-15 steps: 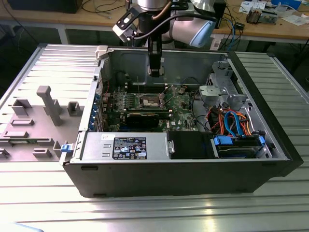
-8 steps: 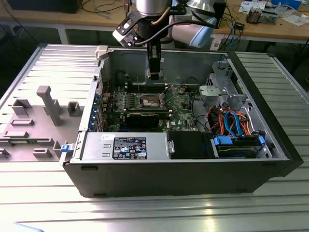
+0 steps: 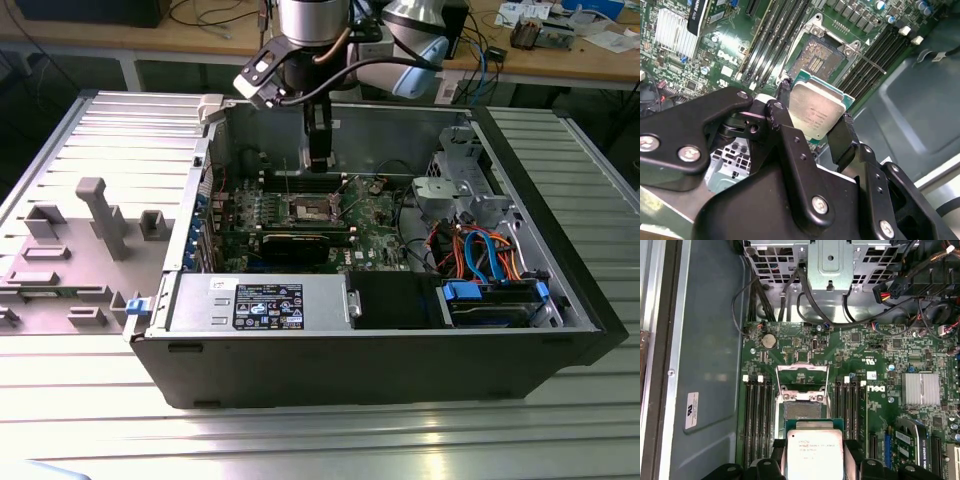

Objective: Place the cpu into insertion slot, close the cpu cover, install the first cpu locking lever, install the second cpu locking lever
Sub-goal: 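Place the cpu into insertion slot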

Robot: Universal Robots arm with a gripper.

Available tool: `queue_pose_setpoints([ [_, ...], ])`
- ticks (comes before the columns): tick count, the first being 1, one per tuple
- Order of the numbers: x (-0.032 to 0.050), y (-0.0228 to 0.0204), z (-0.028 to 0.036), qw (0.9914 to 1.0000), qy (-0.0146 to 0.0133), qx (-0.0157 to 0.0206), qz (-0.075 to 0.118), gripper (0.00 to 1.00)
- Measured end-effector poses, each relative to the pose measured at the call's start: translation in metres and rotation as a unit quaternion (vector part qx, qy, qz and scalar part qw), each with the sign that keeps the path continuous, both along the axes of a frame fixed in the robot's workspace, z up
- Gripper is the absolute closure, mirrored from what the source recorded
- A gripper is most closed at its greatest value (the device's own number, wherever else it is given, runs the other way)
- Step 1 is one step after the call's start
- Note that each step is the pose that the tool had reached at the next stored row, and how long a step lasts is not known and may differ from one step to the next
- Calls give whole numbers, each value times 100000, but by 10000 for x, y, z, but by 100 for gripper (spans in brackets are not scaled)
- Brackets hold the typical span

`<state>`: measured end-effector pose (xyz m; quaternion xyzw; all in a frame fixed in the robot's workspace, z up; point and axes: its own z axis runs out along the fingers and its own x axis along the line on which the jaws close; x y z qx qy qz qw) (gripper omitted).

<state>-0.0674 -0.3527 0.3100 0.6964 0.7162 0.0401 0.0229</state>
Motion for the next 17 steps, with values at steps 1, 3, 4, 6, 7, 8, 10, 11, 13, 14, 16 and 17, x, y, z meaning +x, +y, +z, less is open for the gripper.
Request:
queue_pose_setpoints([
  [1, 0, 3, -15, 100000, 1, -1, -6, 45],
  [3, 0, 9, -49, 100000, 2, 1, -37, 45],
  [4, -1, 12, -62, 100000, 1, 6, -171, 45],
  [6, 0, 21, -105, 99996, 10, 5, -895, 45],
  [7, 0, 26, -117, 99994, 17, -1, -1055, 45],
  [8, 0, 31, -130, 99994, 19, -4, -1091, 45],
  [10, 0, 51, -171, 99994, 8, 7, -1090, 45],
  [11, 0, 59, -196, 99994, 14, 0, -1091, 45],
  [13, 1, 66, -225, 99994, 10, 7, -1083, 45],
  [14, 1, 66, -239, 99994, 16, -2, -1081, 45],
  [16, 0, 66, -243, 99994, 24, -13, -1089, 45],
  [17, 0, 66, -243, 99994, 24, -13, -1088, 45],
])
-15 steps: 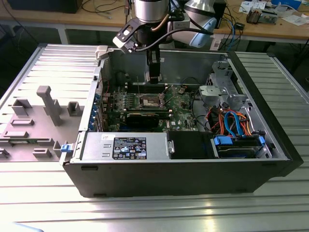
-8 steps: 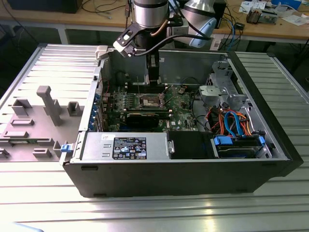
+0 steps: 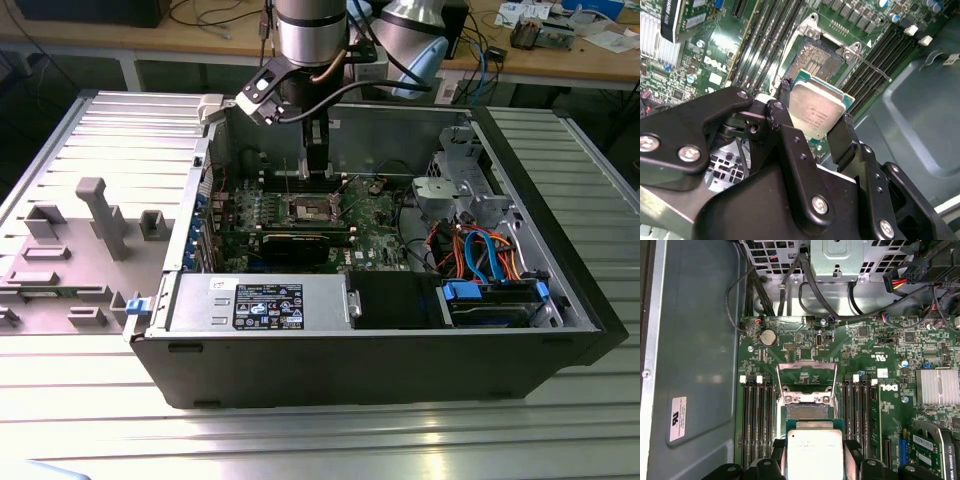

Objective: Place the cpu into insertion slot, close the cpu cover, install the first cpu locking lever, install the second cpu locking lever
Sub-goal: 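Place the cpu into insertion slot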

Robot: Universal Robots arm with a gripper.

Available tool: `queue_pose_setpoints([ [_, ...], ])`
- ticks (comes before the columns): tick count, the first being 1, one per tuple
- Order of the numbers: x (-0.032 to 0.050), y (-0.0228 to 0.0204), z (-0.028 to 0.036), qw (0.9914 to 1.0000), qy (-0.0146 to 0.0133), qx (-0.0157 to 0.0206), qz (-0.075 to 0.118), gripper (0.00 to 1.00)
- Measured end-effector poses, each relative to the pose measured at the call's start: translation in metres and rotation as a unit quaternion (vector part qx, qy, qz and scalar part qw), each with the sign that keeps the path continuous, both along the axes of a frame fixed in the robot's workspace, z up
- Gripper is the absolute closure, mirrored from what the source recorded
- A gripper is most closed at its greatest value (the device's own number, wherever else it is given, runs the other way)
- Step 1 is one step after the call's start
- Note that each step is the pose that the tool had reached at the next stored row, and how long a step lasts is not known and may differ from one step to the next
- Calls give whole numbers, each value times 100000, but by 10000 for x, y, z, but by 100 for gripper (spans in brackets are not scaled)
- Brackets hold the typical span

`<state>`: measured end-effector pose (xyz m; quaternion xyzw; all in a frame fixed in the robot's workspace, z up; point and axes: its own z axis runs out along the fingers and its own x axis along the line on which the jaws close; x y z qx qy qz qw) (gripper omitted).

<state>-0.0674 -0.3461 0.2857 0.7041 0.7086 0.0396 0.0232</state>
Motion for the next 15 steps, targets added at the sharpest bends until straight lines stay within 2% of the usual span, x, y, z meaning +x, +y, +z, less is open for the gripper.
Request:
queue_pose_setpoints([
  [13, 0, 0, -5, 100000, -11, 10, -1, 45],
  [14, 0, 1, -19, 100000, -17, 25, -1, 45],
  [15, 0, 0, -106, 100000, -12, 12, 0, 45],
])
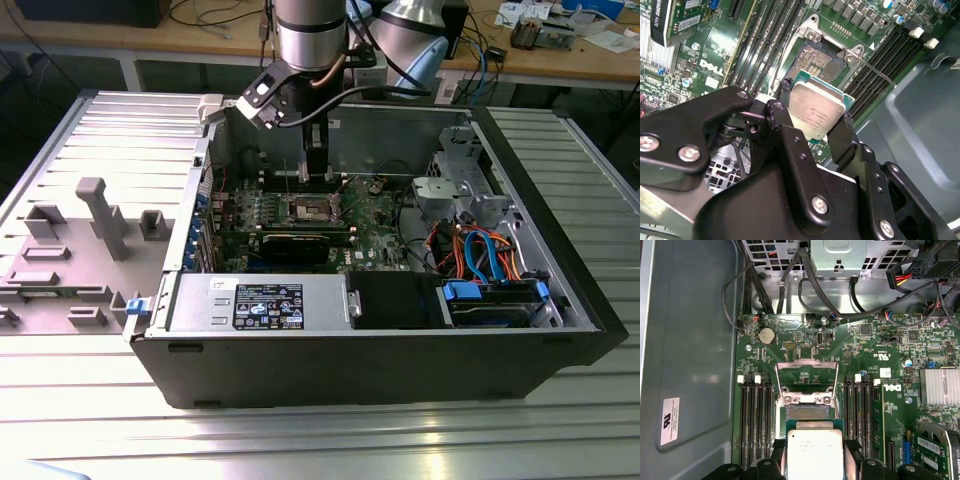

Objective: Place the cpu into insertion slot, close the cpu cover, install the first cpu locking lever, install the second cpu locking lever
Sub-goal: 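Place the cpu into insertion slot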

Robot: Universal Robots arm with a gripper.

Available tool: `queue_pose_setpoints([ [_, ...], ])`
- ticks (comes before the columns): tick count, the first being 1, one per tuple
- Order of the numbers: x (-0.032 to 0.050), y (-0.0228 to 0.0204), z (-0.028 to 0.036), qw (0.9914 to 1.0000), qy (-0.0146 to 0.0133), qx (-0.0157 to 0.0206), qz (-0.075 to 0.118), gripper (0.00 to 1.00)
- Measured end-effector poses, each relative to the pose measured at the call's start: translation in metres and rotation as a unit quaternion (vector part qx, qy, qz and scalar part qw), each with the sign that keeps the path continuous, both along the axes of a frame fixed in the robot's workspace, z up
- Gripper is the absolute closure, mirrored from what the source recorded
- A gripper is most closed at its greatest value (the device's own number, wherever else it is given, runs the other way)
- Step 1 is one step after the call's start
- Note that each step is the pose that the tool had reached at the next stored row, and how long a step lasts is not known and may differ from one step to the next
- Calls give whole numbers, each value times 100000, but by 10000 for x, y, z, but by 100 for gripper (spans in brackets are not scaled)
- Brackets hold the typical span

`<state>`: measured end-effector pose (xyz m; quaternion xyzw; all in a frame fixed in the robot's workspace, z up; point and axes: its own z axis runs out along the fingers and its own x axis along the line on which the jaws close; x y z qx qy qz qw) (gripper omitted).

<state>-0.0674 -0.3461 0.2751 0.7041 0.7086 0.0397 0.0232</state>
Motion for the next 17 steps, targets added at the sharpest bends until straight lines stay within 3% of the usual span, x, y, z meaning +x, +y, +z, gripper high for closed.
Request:
queue_pose_setpoints([
  [1, 0, 0, -129, 100000, 2, -1, -1, 45],
  [13, 0, 1, -137, 100000, -5, 0, -2, 45],
  [17, 0, 6, -188, 100000, -1, -9, -98, 45],
])
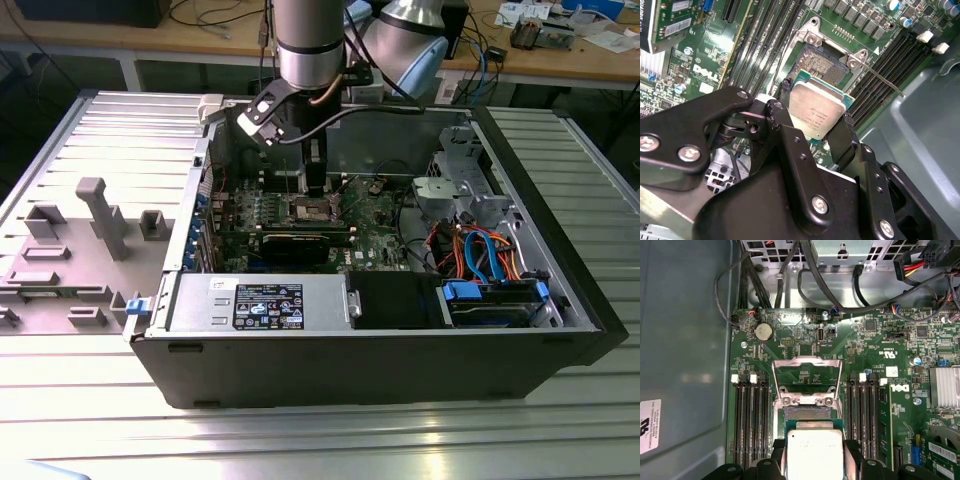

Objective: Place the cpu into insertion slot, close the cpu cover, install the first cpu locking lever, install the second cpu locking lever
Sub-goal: 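Place the cpu into insertion slot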

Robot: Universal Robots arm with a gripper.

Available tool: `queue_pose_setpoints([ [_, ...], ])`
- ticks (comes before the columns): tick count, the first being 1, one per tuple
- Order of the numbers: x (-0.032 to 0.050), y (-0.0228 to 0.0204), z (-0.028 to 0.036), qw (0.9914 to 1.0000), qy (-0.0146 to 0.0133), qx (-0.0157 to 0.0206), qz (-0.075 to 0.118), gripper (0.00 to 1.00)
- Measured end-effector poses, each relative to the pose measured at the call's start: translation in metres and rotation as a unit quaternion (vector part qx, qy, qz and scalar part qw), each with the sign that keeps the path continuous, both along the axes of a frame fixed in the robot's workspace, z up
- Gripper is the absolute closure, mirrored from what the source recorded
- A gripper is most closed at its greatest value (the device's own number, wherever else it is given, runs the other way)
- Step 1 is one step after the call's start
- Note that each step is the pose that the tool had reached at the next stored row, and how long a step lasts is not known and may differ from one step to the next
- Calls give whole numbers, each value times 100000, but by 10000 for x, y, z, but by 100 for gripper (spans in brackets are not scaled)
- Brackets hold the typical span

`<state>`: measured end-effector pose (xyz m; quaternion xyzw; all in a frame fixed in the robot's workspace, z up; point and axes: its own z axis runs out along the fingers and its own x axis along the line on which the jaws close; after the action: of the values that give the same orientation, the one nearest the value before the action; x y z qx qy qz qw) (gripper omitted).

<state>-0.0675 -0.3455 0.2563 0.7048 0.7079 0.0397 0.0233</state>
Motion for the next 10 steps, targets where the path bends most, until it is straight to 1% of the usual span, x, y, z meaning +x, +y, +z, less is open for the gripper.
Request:
queue_pose_setpoints([
  [4, 0, 15, -54, 99999, 4, -3, -465, 45],
  [6, 1, 15, -98, 99999, 2, -4, -462, 45],
  [9, 0, 15, -131, 99999, 4, -4, -468, 45],
  [10, 0, 15, -131, 99999, 13, -13, -469, 45],
])
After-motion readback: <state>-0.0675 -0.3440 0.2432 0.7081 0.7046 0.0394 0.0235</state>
